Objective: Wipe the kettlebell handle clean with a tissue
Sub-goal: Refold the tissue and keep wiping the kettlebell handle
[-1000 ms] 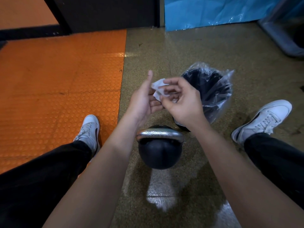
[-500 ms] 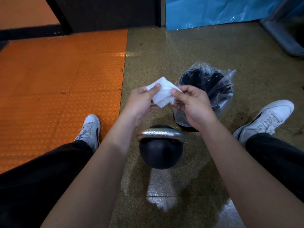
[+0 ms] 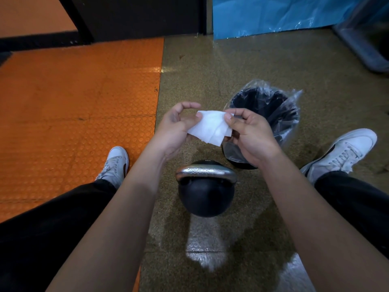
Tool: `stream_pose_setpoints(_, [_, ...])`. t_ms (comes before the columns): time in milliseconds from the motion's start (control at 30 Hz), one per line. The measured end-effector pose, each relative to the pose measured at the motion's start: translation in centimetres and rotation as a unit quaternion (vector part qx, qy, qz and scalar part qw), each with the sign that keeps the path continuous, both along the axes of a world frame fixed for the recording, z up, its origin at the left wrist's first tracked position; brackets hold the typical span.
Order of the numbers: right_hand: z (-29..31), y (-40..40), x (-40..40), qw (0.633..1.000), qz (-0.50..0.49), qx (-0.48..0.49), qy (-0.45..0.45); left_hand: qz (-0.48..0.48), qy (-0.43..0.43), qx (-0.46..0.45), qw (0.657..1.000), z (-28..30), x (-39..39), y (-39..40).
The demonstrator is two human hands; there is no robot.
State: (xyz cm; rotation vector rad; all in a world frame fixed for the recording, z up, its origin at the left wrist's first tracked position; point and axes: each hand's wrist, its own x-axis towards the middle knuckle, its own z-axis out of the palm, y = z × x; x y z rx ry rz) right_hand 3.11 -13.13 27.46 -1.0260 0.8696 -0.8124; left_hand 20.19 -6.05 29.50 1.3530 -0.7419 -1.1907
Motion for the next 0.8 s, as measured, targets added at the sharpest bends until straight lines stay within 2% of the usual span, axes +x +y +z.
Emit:
stream_pose_setpoints(200, [-0.2, -0.1, -0.3, 1.000, 0.000, 0.008, -0.018, -0.077, -0.053, -0.027, 0.995, -0.6, 0.5, 0.8])
stream_pose_setpoints(333, [-0.2, -0.3, -0.9, 0.999, 0.036, -0.022, -0.007, -0.058, -0.118, -0.028, 0.991, -0.4, 0.5, 0.8])
stream_pose_setpoints(500, [0.0, -0.4, -1.1, 0.998, 0.039, -0.049, 0.008, -0.073, -0.151, -0.014, 0.986, -0.2, 1.0, 1.1])
stream_pose_setpoints(567, [0.0, -0.4, -1.0, 0.998, 0.033, -0.052, 0.012, -0.079, -0.134, -0.006, 0.988, -0.4, 1.1, 1.1])
stream_pose_setpoints(700, [0.0, -0.1, -0.3, 0.998, 0.031, -0.056, 0.005, -0.068, 0.023, 0.011, 0.997, -1.0, 0.6, 0.7])
stream_pose_setpoints(800, [-0.3, -0.1, 0.1, 0.999, 0.023, -0.038, 0.005, -0.021, 0.040, 0.014, 0.999, -1.6, 0.1, 0.3])
